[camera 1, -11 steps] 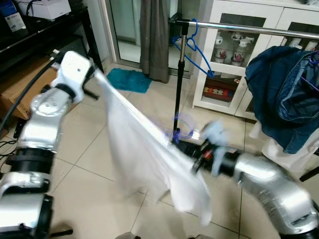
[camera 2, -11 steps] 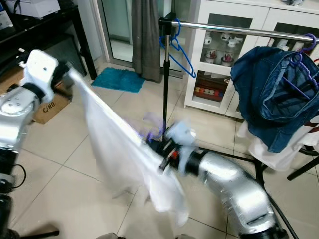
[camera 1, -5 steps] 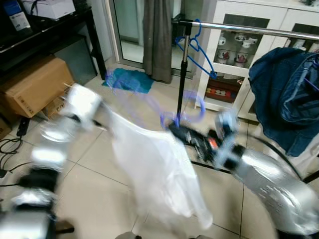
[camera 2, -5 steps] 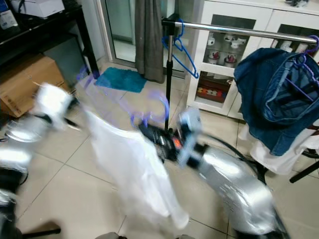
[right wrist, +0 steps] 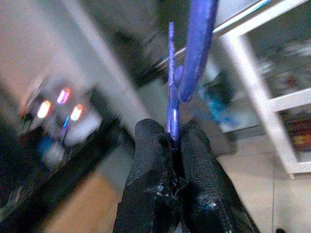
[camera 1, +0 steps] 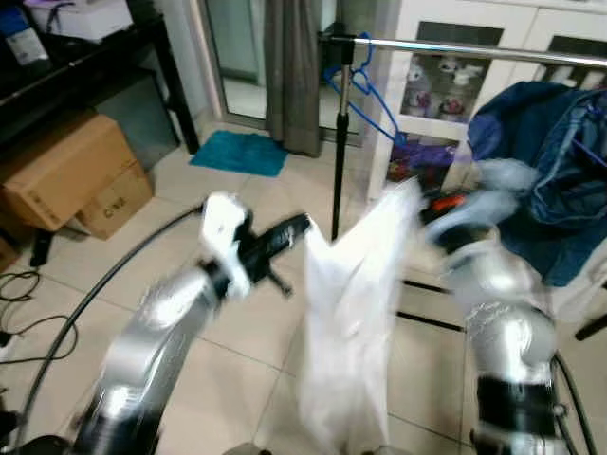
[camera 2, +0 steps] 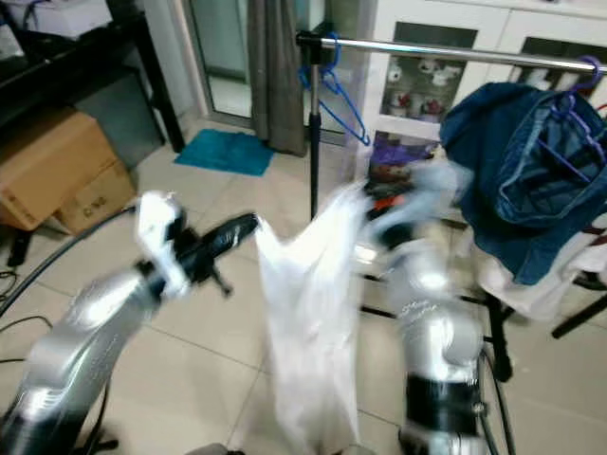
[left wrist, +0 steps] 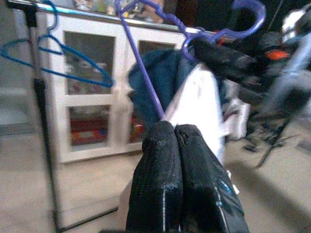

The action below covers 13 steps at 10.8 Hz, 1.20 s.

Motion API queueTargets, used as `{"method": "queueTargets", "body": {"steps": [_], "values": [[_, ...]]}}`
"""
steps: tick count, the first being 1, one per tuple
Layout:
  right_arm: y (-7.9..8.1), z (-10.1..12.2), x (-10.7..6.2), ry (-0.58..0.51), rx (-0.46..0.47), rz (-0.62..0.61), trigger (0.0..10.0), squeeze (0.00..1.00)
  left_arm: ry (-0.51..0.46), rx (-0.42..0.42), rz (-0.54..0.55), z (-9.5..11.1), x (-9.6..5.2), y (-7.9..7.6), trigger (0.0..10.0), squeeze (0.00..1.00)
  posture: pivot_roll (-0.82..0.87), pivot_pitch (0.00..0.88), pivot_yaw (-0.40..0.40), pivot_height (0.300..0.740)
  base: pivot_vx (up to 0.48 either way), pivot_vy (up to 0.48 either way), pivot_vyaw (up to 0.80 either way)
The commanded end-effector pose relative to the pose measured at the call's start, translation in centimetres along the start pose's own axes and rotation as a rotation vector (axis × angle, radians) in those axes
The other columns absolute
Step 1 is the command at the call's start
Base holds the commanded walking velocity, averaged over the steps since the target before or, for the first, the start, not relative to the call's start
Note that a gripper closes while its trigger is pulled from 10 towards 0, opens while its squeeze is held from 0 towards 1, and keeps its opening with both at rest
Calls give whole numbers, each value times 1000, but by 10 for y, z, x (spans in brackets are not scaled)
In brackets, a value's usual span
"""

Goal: Hang hanger

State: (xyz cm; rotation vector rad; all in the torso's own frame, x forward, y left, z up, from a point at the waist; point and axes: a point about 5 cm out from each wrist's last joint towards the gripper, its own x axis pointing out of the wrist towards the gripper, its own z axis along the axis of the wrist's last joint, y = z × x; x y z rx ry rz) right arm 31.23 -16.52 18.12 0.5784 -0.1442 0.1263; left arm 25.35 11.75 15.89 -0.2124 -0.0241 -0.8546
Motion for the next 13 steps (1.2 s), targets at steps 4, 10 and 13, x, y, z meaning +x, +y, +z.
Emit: {"method": "queueTargets", "body": {"steps": [4, 10, 13], "values": [[9, -5, 13, 46, -383, 137, 0, 0, -405, -233, 14, 74, -18, -3, 0, 0, -67, 0, 49, 740, 0, 0, 0], [6, 21, 51, -142, -24, 5, 0, 0, 72, -266, -255, 52, -34, -30, 0, 0, -61, 0, 42, 740, 0, 0, 0], [22, 49, 80, -274, 437, 119, 0, 0, 394, -248, -35, 5, -85, -9, 0, 0, -31, 0, 19, 740, 0, 0, 0]]}}
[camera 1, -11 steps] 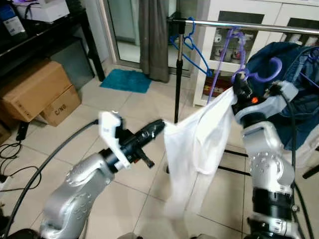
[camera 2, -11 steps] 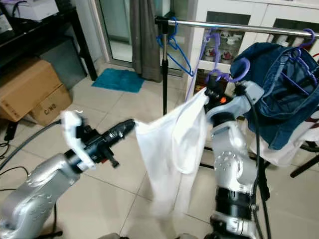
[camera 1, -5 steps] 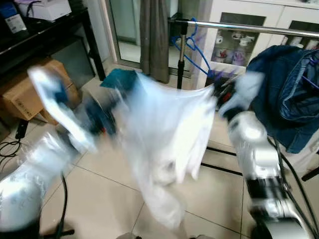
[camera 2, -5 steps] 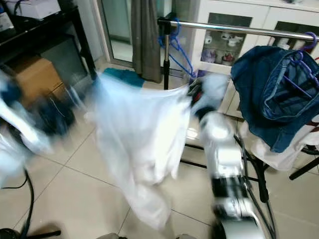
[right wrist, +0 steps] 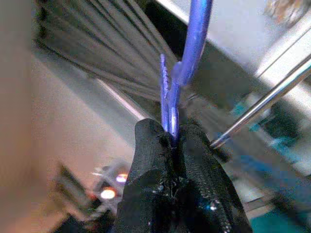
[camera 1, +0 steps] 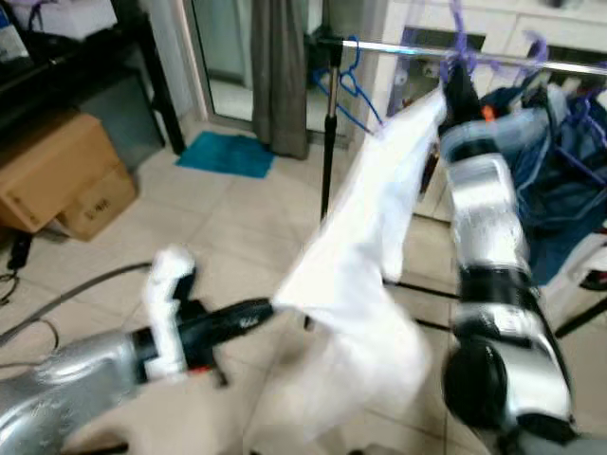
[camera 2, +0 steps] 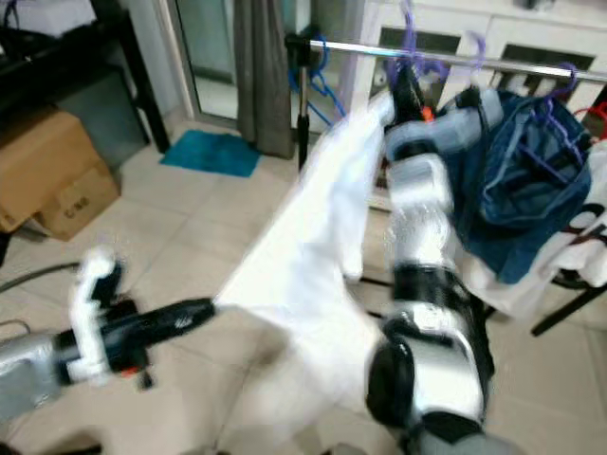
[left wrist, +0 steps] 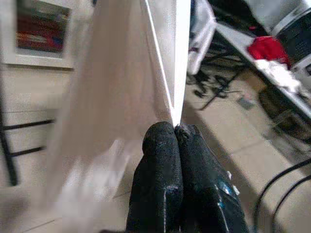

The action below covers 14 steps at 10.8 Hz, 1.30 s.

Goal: Hang hanger

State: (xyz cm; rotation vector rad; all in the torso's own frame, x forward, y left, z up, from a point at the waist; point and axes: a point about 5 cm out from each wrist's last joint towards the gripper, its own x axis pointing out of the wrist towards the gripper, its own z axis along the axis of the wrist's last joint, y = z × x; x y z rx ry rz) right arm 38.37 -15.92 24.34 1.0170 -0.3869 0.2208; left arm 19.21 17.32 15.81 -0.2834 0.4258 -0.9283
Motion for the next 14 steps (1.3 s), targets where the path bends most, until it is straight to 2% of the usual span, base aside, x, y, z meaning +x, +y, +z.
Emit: {"method": "queueTargets", "body": {"steps": [1, 2, 3, 4, 5, 6, 7, 8, 9, 10, 11, 12, 13, 14], "values": [[-1, 17, 3, -76, 65, 0, 0, 0, 68, -11, 29, -10, -3, 3, 0, 0, -16, 0, 25, 740, 0, 0, 0], [-5, 31, 7, -117, 50, 4, 0, 0, 147, -41, 127, -35, -10, 16, 0, 0, -15, 0, 30, 740, 0, 0, 0], [-5, 33, 8, -120, 49, 17, 0, 0, 170, -55, 200, -48, -15, 29, 0, 0, -13, 0, 32, 740, 0, 0, 0], [-3, 37, 11, -133, 48, 47, 0, 0, 259, -29, 351, -69, -25, 50, 0, 0, -19, 0, 48, 740, 0, 0, 0], [2, 40, 10, -138, 6, 78, 0, 0, 316, -12, 424, -81, -31, 62, 0, 0, -26, 0, 54, 740, 0, 0, 0], [1, 42, 8, -143, 4, 76, 0, 0, 310, 7, 424, -81, -30, 63, 0, 0, -37, 0, 64, 740, 0, 0, 0], [1, 40, 3, -120, -74, 87, 0, 0, 278, 70, 433, -75, -28, 66, 0, 0, -43, 0, 69, 740, 0, 0, 0], [5, 34, -3, -80, -145, 118, 0, 0, 186, 146, 408, -58, -21, 67, 0, 0, -48, 0, 71, 740, 0, 0, 0], [16, 24, -13, -35, -172, 172, 0, 0, 16, 259, 416, -23, -7, 70, 1569, 0, -51, 0, 70, 740, 0, 0, 0], [25, 15, -21, 9, -211, 206, 0, 0, -141, 326, 442, 1, 3, 71, 10000, 0, -59, 0, 68, 740, 0, 0, 0], [29, 10, -26, 26, -234, 200, 0, 0, -193, 400, 400, 12, 11, 68, 10000, 1000, -63, 0, 61, 740, 0, 0, 0], [32, 8, -29, 34, -245, 197, 0, 0, -173, 475, 358, 14, 17, 65, 10000, 1000, -63, 0, 57, 740, 0, 0, 0], [38, 3, -33, 63, -279, 209, 0, 0, -159, 508, 272, 13, 28, 60, 10000, 1000, -69, 0, 52, 740, 0, 0, 0], [44, -2, -35, 87, -284, 224, 0, 0, -143, 496, 196, 8, 35, 58, 10000, 1000, -69, 0, 52, 740, 0, 0, 0]]}}
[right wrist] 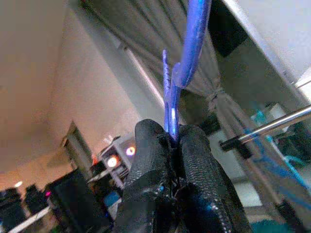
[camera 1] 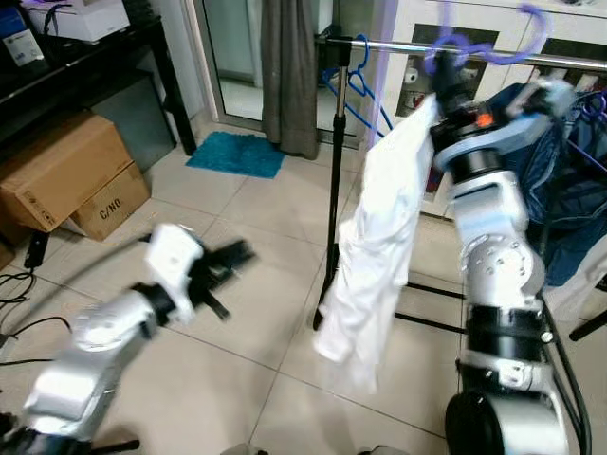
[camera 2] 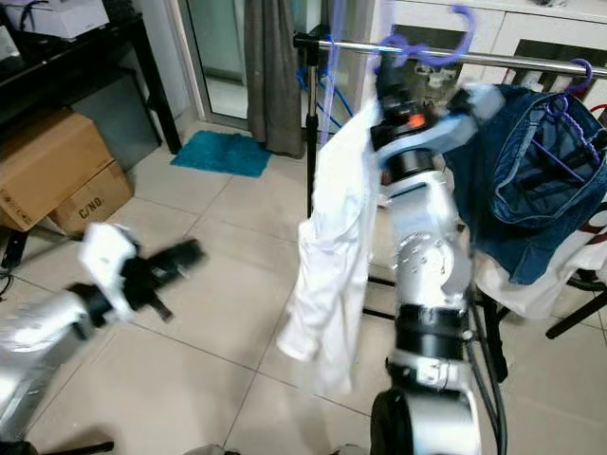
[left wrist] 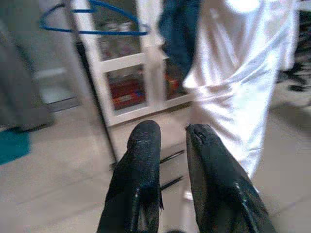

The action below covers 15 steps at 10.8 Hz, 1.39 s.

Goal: Hang hanger

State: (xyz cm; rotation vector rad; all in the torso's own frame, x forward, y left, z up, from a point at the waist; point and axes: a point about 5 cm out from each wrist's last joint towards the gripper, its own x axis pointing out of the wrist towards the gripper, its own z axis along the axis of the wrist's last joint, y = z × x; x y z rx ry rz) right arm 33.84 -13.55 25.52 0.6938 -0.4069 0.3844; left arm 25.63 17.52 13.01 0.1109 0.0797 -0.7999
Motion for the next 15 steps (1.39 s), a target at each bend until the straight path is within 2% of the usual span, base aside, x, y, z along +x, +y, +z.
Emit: {"method": "queueTargets", "body": {"steps": [1, 2, 5, 7, 10, 11, 12, 15], "values": [[15, 4, 2, -5, -9, 50, 0, 0, -8, -2, -56, -2, 4, -2, 10000, 1000, -83, 0, 44, 740, 0, 0, 0], [21, 4, 3, 8, -9, 70, 0, 0, -22, 19, -104, -3, 11, -3, 10000, 1000, -83, 0, 44, 740, 0, 0, 0], [35, -2, 5, 52, -26, 116, 0, 0, -140, 57, -220, 20, 49, -3, 10000, 1000, -98, 0, 38, 740, 0, 0, 0], [40, -2, 5, 63, -42, 127, 0, 0, -207, 62, -265, 32, 63, -4, 10000, 1000, -110, 0, 45, 740, 0, 0, 0], [44, -1, 4, 67, -49, 135, 0, 0, -94, 105, -327, 18, 77, -4, 10000, 1000, -126, 0, 58, 740, 0, 0, 0], [45, 0, 3, 64, -48, 136, 0, 0, -43, 127, -283, 10, 84, 1, 10000, 0, -132, 0, 65, 740, 0, 0, 0], [47, 1, 3, 59, -47, 139, 0, 0, -35, 123, -245, 9, 89, 5, 10000, 0, -136, 0, 68, 740, 0, 0, 0], [52, 4, 2, 43, -45, 152, 0, 0, -19, 114, -276, 6, 112, 2, 10000, 0, -164, 0, 89, 740, 0, 0, 0]]}}
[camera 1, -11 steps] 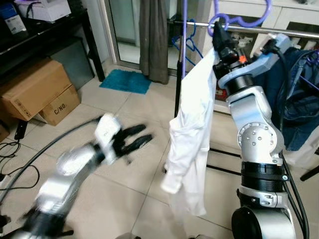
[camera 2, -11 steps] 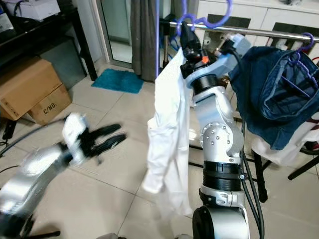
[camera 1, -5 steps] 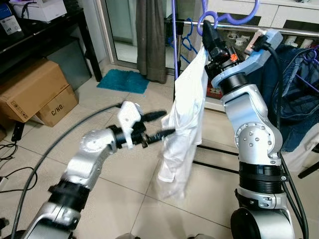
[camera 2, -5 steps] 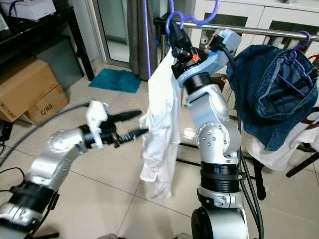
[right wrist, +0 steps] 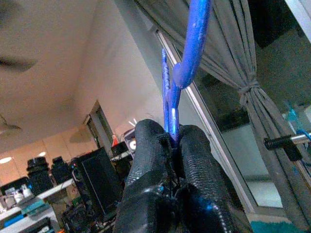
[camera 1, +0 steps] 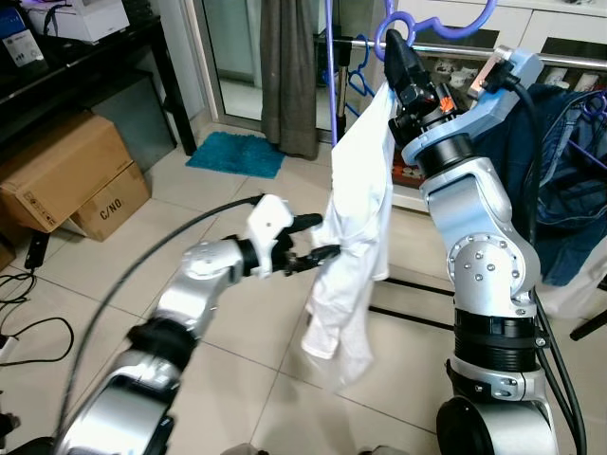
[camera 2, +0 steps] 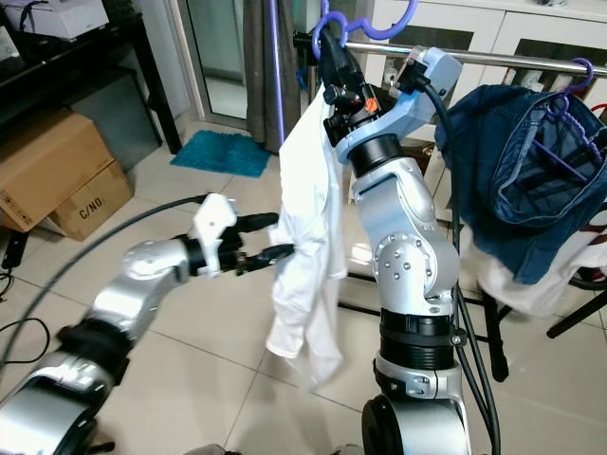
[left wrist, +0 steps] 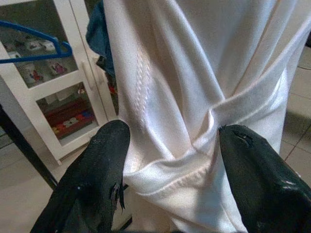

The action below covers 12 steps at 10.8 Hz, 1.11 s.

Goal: Hang hanger

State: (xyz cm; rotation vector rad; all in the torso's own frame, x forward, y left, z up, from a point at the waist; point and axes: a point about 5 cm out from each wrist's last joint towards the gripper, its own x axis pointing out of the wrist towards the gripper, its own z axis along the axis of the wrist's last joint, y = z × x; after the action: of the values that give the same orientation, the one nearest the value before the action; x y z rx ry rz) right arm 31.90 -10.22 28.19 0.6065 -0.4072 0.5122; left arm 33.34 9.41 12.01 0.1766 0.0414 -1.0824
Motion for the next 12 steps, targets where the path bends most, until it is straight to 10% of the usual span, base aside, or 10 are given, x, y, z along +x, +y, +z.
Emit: {"method": "queueTargets", "body": {"steps": [1, 2, 3, 12], "values": [[7, 4, -1, -17, 5, 25, 0, 0, 5, 24, -13, 3, 3, 2, 10000, 0, -168, 0, 92, 740, 0, 0, 0], [9, 5, -2, -21, 5, 27, 0, 0, 23, 26, -34, 1, 7, 2, 7059, 0, -173, 0, 96, 740, 0, 0, 0], [10, 6, -3, -25, 6, 26, 0, 0, 38, 24, -37, -1, 9, 2, 0, 0, -173, 0, 96, 740, 0, 0, 0], [14, 6, -1, -23, 34, 35, 0, 0, -16, -14, 4, -7, 10, 4, 0, 0, -172, 0, 93, 740, 0, 0, 0]]}}
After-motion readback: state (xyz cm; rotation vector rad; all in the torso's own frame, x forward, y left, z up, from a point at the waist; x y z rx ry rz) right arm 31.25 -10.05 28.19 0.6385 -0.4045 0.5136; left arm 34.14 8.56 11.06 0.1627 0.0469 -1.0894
